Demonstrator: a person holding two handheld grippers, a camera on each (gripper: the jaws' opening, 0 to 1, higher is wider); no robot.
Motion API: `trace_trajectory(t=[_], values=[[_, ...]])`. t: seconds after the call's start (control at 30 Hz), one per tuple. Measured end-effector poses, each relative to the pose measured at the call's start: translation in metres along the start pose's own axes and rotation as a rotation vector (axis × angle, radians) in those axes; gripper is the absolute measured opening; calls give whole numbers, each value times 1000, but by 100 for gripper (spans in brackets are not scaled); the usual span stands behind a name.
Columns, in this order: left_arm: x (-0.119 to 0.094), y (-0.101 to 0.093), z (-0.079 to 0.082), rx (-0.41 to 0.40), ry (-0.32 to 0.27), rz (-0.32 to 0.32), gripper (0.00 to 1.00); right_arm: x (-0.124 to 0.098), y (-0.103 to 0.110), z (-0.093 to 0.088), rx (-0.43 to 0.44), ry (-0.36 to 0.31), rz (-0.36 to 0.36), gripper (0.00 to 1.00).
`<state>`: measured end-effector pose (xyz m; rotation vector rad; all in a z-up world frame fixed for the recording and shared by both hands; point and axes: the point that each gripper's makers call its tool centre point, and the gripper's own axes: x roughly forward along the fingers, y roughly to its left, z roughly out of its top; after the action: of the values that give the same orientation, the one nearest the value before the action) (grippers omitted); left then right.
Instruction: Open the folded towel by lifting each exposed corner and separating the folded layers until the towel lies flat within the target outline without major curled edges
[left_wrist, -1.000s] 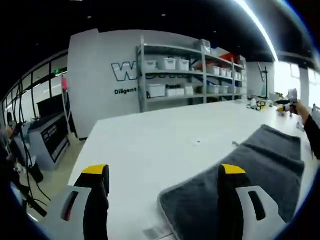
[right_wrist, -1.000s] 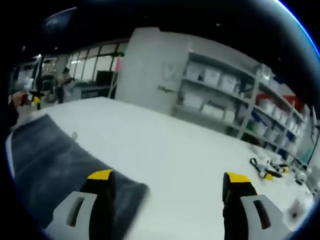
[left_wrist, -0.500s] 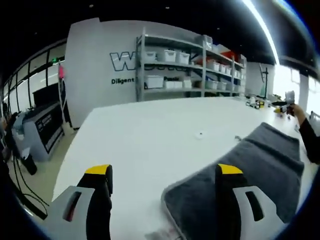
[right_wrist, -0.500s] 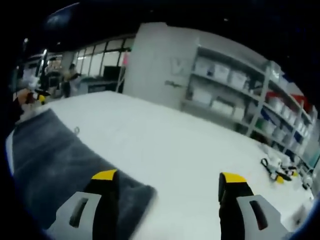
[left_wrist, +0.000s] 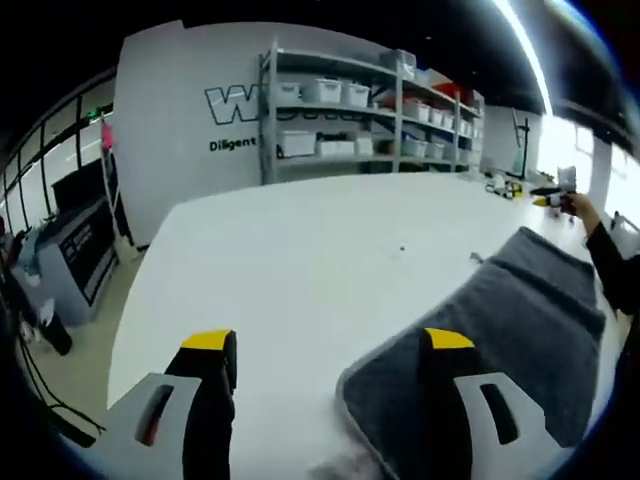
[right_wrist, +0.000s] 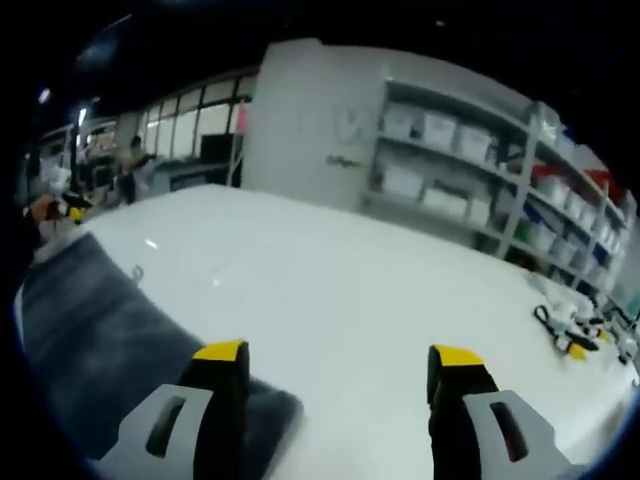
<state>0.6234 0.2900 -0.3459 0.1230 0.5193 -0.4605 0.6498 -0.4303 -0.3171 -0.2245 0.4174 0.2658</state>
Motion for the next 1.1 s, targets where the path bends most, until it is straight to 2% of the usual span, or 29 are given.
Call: trace_trajectory(t=[0.07,0.13,0.2,0.37,0.5,0.57,0.67,0.83,0.9,1.03,1.1], values=[[2,1,-3,-6,5,2,68,9,7,-8,-14,25,19,71],[3,2,-8,-24,24,-16,55,17,13,-17,-23,51,36,70],[6,0,-14,-27,38,-30,48,24,13,-24,-18,62,38,68],[11,-5,-25,-21,72,-48,49,36,5,-48,20,114,35,58],[13,-12,-30,-25,91,-81,38,40,5,-65,70,164,43,47],[16,-15,-34,-22,107,-94,36,39,7,-70,72,182,36,44],[20,-19,-42,-17,134,-107,30,39,3,-73,79,198,32,37],[22,-24,-45,-17,144,-121,26,27,14,-86,104,272,100,30],[22,-24,-45,-18,145,-123,24,24,17,-87,102,273,111,20],[22,-25,-47,-18,148,-118,22,26,23,-89,98,277,122,16],[22,-27,-47,-17,148,-121,21,27,29,-92,85,296,152,11]])
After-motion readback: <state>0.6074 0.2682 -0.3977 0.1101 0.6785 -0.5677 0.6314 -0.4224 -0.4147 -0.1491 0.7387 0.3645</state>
